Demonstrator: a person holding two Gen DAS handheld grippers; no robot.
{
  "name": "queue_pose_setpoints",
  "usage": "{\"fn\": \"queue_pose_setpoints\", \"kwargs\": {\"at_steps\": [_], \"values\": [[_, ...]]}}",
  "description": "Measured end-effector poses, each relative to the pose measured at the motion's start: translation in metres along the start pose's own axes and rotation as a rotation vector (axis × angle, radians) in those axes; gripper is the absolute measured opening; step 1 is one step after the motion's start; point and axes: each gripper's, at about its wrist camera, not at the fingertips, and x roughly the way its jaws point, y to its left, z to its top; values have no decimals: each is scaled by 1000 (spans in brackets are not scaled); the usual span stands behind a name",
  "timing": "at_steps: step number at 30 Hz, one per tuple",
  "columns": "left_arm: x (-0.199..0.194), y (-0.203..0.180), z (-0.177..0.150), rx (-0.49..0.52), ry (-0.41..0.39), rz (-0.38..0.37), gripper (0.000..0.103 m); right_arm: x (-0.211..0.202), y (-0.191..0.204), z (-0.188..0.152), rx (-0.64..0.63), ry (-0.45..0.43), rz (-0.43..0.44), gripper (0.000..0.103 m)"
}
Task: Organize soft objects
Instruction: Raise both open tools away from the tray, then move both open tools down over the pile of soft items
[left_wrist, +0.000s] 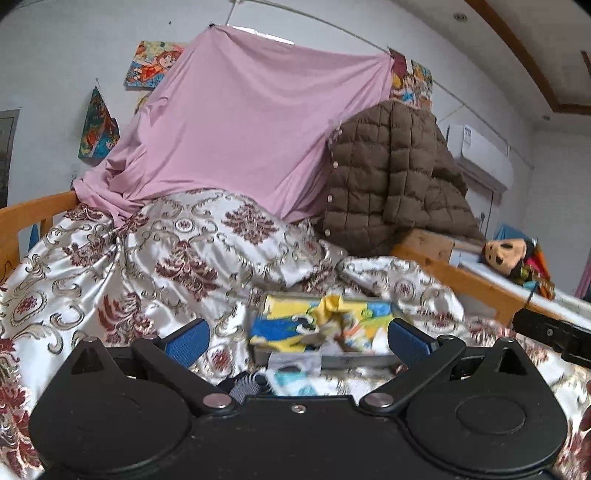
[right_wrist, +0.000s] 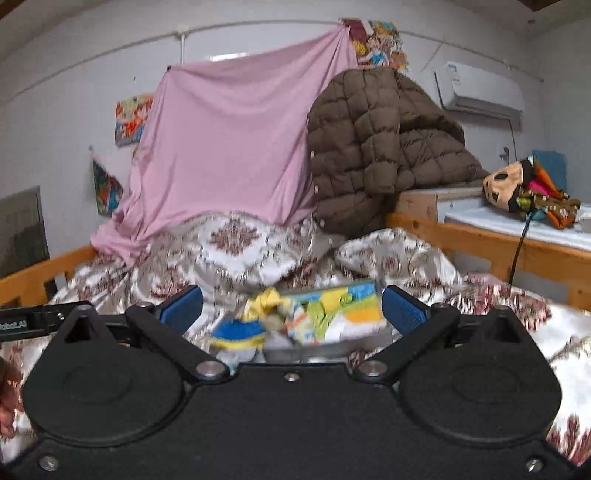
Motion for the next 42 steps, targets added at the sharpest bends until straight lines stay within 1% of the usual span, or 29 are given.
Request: {"fn": "queue_pose_setpoints", "kwargs": {"at_steps": [6,9,11,16,21,26,29,31,34,42], "values": [[-1,6,-17,56,52,-20,102,-1,18,-16,-34,61,-22,102],[1,7,-24,73,88,-31,102,-3,28,-31,-39,117,-33,102],[5,8,-29,84,131,-37,102,-12,37,-42,-48,165,-50,102],[20,10,-42,130,284,-68,102,1,54,-69,-113,302,-86,102],[29,11,-52,195,360,-96,102,17,66,-86,-166,428,-75,102],[35,7,-58,257,419,-107,102,30,66,-98,-137,518,-77,102],[41,5,-63,303,470,-92,102,49,60,-108,-95,594,-84,102],[46,5,-65,315,496,-86,102,54,56,-116,-74,642,-87,102],[49,6,-66,320,521,-81,102,61,56,-124,-71,675,-89,102],[53,6,-69,357,558,-51,102,78,57,-136,-87,719,-78,102]]}}
